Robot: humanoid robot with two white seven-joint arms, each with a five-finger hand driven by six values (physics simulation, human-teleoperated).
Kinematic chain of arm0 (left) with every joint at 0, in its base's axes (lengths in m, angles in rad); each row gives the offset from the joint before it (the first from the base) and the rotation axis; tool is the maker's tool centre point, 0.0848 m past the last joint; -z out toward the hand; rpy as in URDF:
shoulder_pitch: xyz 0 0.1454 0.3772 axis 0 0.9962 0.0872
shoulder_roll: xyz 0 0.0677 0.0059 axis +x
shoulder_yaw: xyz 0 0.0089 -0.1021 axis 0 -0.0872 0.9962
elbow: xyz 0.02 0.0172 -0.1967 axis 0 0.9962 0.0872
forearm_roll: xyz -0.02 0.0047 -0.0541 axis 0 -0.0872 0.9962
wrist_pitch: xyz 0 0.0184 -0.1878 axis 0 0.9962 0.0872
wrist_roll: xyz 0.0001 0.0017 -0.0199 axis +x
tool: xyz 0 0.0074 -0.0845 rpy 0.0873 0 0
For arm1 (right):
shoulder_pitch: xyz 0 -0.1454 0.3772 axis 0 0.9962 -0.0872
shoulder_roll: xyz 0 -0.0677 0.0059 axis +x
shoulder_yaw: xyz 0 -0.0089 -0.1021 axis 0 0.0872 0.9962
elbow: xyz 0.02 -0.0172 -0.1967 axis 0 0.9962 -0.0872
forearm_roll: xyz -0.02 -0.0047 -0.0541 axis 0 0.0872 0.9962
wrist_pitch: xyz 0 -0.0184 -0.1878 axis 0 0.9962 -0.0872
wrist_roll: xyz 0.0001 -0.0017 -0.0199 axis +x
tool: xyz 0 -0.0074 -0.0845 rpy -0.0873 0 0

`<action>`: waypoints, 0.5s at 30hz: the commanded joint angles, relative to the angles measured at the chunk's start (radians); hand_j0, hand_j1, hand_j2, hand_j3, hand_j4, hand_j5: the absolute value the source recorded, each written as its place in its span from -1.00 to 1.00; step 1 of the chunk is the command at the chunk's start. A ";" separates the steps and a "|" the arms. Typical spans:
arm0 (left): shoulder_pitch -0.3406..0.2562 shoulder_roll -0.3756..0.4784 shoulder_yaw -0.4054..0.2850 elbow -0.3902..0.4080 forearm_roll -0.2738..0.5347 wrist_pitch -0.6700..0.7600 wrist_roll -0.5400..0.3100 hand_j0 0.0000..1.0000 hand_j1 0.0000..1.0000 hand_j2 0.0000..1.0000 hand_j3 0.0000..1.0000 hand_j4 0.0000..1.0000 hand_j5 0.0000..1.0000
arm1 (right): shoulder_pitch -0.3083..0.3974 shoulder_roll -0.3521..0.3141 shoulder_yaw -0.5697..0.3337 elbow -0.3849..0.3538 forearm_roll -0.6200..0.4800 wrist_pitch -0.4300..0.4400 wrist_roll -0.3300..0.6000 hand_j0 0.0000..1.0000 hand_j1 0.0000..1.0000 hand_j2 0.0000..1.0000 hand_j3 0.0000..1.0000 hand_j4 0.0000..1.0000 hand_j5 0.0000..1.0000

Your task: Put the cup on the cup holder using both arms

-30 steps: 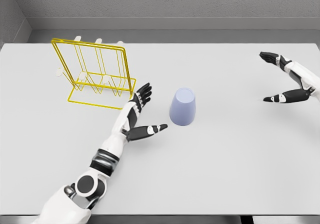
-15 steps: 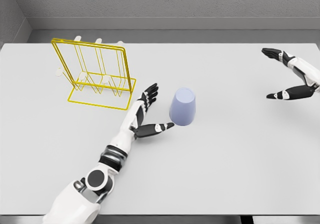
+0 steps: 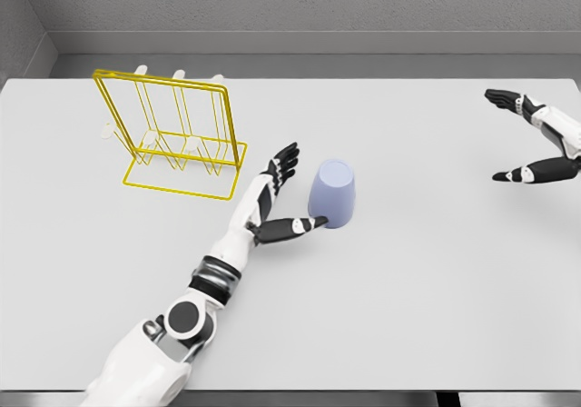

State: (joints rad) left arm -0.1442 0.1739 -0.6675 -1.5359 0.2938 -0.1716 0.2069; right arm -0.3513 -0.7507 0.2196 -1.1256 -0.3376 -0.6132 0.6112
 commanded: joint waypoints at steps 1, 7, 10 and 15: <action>0.000 -0.007 -0.001 0.005 -0.010 0.000 -0.001 1.00 1.00 1.00 1.00 1.00 1.00 | 0.000 0.004 -0.002 -0.011 -0.017 0.002 0.000 1.00 1.00 1.00 1.00 1.00 1.00; -0.017 -0.027 -0.003 0.036 -0.022 0.000 -0.003 1.00 1.00 1.00 1.00 1.00 1.00 | 0.031 0.030 -0.002 -0.048 -0.023 0.002 0.000 1.00 1.00 1.00 1.00 1.00 1.00; -0.032 -0.033 -0.026 0.056 -0.024 0.000 -0.004 1.00 1.00 1.00 1.00 1.00 1.00 | 0.040 0.034 -0.005 -0.049 -0.089 0.002 0.000 1.00 1.00 1.00 1.00 1.00 1.00; -0.044 -0.047 -0.032 0.077 -0.024 0.000 -0.004 1.00 1.00 1.00 1.00 1.00 1.00 | 0.061 0.045 -0.009 -0.046 -0.107 0.002 0.000 1.00 1.00 1.00 1.00 1.00 1.00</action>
State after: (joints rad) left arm -0.1887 0.1332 -0.6951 -1.4677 0.2724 -0.1716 0.2026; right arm -0.2899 -0.7075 0.2120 -1.1722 -0.4259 -0.6129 0.6112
